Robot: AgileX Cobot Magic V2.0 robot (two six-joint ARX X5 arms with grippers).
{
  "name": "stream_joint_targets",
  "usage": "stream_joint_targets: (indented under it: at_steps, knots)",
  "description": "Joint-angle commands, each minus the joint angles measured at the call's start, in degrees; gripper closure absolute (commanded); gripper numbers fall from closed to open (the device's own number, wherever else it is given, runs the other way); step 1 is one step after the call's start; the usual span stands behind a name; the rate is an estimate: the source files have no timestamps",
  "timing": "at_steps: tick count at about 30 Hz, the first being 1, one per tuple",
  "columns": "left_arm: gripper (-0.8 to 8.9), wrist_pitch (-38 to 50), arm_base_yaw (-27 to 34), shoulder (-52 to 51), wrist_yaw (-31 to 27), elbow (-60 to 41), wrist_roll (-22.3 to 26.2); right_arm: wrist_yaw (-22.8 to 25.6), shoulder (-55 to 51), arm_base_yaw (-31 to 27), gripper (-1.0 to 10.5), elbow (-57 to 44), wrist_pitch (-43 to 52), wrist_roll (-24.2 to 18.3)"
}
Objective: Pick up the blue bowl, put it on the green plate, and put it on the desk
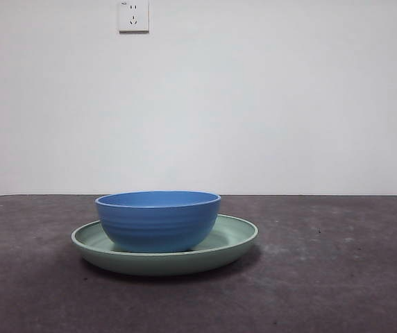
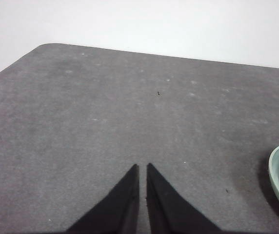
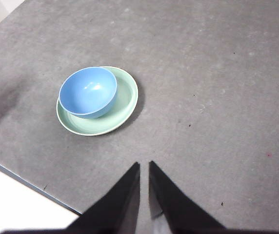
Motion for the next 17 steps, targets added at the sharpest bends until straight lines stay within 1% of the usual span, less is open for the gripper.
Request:
stream_joint_targets:
  at_steps: [1,7,10,13,14,16,17]
  knots:
    - [7.89,0.9,0.2,0.0,-0.2,-1.2,-0.4,0.0,0.2,0.3,9.2,0.6,-2.8,-0.6]
    - [7.89,0.9,0.2,0.0,-0.2,-1.2,-0.4,0.0,0.1,0.4,9.2,0.4,-2.6,-0.6]
    - [7.89,0.9,0.2,-0.1,-0.2,-1.2,-0.4,0.5,0.1,-1.1,9.2,0.3,-2.4,-0.6]
    - [7.89,0.9,0.2,-0.1,-0.2,-1.2,-0.4,-1.4,0.1,-6.2,9.2,-0.2,-2.7,-0.6]
    - [7.89,0.9,0.2,-0.1,-0.2,-1.2,-0.4,-1.8,0.1,-9.0,9.2,-0.7,-2.5,-0.7]
    - [7.89,0.9,0.2,0.0,-0.2,-1.2,-0.4,-0.4,0.0,-13.2,9.2,-2.4,-1.1,-2.4]
    - [7.89,0.9,0.2,-0.1,-0.2,-1.2,-0.4,1.1,-0.7,-16.3,9.2,-4.5,1.4,-3.6]
